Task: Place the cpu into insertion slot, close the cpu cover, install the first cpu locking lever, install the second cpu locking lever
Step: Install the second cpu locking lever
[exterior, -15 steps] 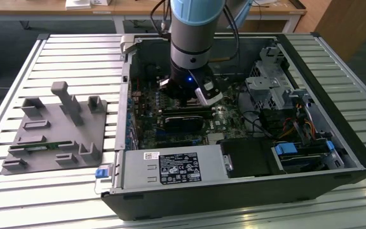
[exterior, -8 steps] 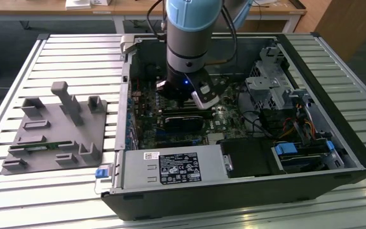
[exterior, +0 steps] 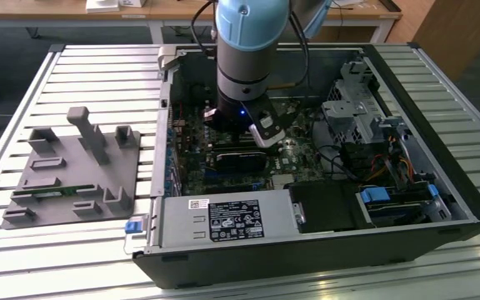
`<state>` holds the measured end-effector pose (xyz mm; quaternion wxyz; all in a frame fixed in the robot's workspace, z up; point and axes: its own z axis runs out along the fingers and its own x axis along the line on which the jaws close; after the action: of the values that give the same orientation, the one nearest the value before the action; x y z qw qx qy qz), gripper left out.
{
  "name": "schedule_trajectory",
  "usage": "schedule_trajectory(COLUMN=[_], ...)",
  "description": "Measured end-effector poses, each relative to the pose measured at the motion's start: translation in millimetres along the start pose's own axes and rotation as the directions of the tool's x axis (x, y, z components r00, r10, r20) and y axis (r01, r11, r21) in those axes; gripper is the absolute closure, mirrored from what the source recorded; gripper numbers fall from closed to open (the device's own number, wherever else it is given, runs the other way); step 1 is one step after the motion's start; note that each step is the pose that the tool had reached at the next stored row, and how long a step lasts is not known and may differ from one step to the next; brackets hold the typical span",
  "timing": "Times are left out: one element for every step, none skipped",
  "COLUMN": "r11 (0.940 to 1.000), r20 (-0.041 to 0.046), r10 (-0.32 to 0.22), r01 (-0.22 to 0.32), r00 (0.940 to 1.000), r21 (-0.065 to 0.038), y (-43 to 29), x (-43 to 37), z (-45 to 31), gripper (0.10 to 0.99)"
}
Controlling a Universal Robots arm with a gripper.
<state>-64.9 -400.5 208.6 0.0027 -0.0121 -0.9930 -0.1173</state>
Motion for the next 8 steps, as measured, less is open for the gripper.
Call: schedule_trajectory(r11=[1.0,1.0,1.0,1.0,1.0,1.0,0.9999,0.9999], r20=[-0.0001,-0.0001,-0.0001,-0.0001,-0.0002,-0.0002,-0.0003,-0.0003], r10=[0.0,0.0,0.0,0.0,0.0,0.0,0.0,0.0], r01=[0.0,0.0,0.0,0.0,0.0,0.0,0.0,0.0], r00=[1.0,1.0,1.0,1.0,1.0,1.0,1.0,1.0], r21=[-0.003,-0.005,-0.008,-0.009,-0.009,-0.01,-0.011,-0.013], y=[-1.1,-2.0,-3.1,-4.4,-5.3,-6.2,-7.1,-7.7], x=[0.0,-0.1,-0.1,0.1,0.6,1.1,1.4,1.5], z=[-0.2,-0.3,-0.5,-0.8,-1.1,-1.2,-1.4,-1.5], gripper=[0.98,0.98,0.98,0.98,0.98,0.98,0.98,0.98])
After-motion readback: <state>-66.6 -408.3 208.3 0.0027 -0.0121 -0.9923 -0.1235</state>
